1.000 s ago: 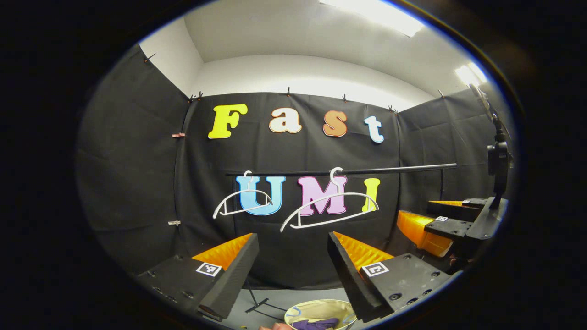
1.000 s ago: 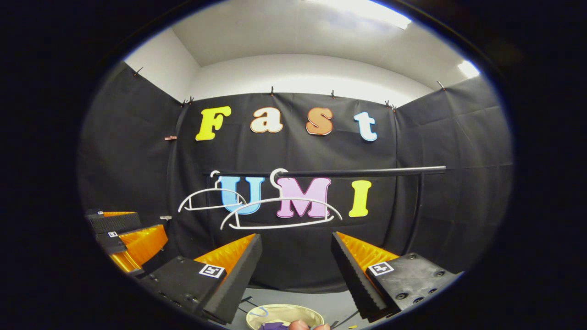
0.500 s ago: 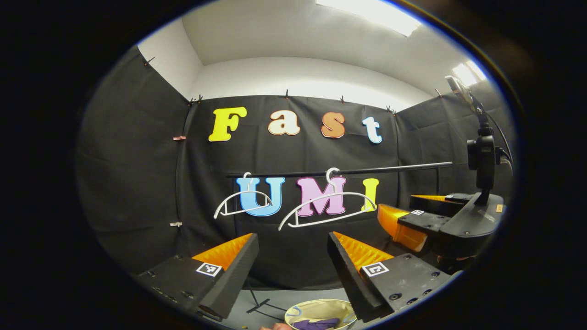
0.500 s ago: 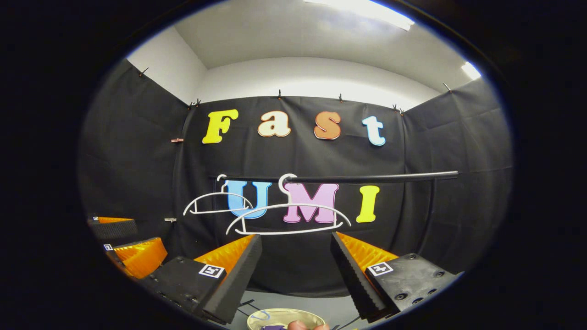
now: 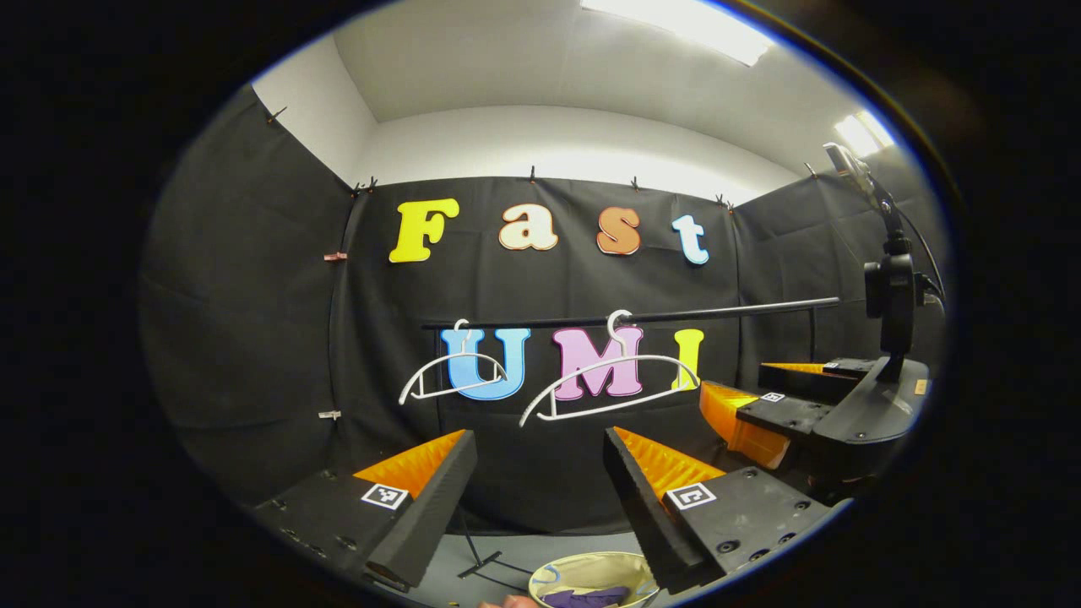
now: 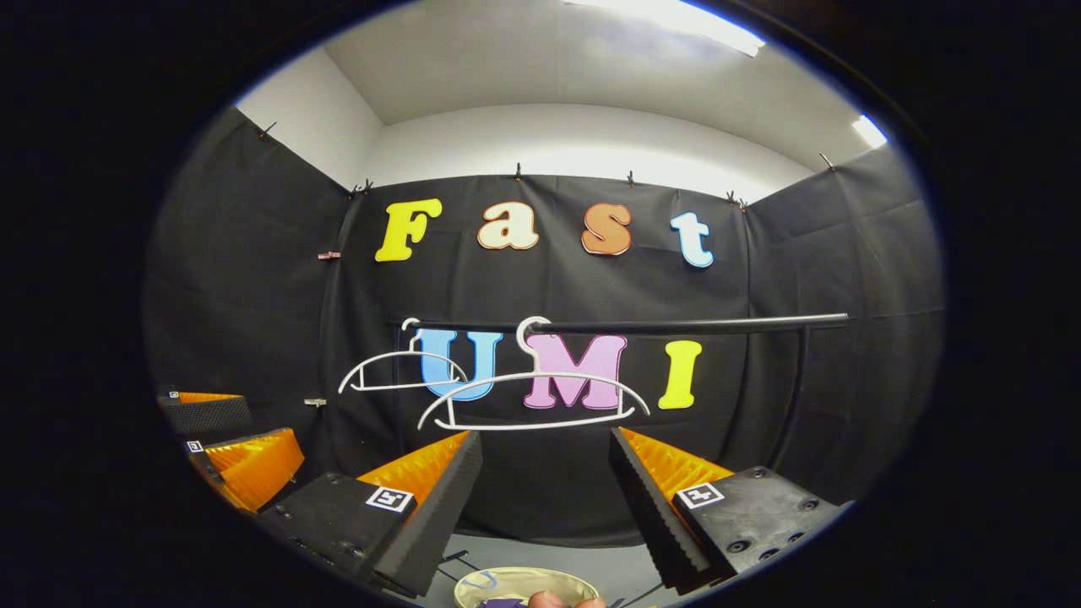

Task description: Grasp the clothes on the hanger with both hands and then place them into the laundry hamper below.

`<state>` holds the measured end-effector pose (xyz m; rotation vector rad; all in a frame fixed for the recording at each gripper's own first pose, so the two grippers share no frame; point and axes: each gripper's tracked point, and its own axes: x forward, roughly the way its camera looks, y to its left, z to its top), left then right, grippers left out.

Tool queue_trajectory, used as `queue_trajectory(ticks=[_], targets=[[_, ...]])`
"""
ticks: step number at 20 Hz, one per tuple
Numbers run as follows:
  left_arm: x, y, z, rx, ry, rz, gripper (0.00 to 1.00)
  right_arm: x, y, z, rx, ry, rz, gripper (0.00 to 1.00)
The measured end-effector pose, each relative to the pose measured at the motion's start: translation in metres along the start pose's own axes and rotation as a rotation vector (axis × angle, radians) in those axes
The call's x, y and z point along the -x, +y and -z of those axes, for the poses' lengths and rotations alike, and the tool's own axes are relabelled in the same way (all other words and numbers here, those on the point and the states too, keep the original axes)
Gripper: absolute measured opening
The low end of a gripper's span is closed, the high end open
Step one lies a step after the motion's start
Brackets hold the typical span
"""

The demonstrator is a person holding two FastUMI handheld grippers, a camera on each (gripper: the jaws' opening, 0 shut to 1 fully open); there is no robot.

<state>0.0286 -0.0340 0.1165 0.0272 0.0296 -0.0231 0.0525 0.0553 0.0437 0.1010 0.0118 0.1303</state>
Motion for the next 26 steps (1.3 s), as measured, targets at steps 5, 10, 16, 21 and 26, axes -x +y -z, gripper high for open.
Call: queue_trajectory(ticks=[5, 10, 16, 21, 26], targets=[[0.006, -0.001, -0.001, 0.000, -0.004, 0.006, 0.95, 0.010, 0.005, -0.003, 0.016, -0.012, -0.002, 0.97], [0.009, -0.005, -0.002, -0.003, -0.008, 0.012, 0.95, 0.017, 0.006, -0.007, 0.020, -0.021, -0.002, 0.98], [0.013, -0.012, -0.003, -0.003, -0.006, 0.019, 0.95, 0.022, 0.001, -0.004, 0.024, -0.011, 0.002, 0.98], [0.016, -0.017, -0.008, -0.008, -0.013, 0.023, 0.95, 0.027, -0.006, -0.010, 0.032, -0.022, 0.010, 0.98], [0.020, -0.022, -0.009, -0.011, -0.012, 0.034, 0.95, 0.032, -0.011, -0.013, 0.039, -0.029, 0.015, 0.98]])
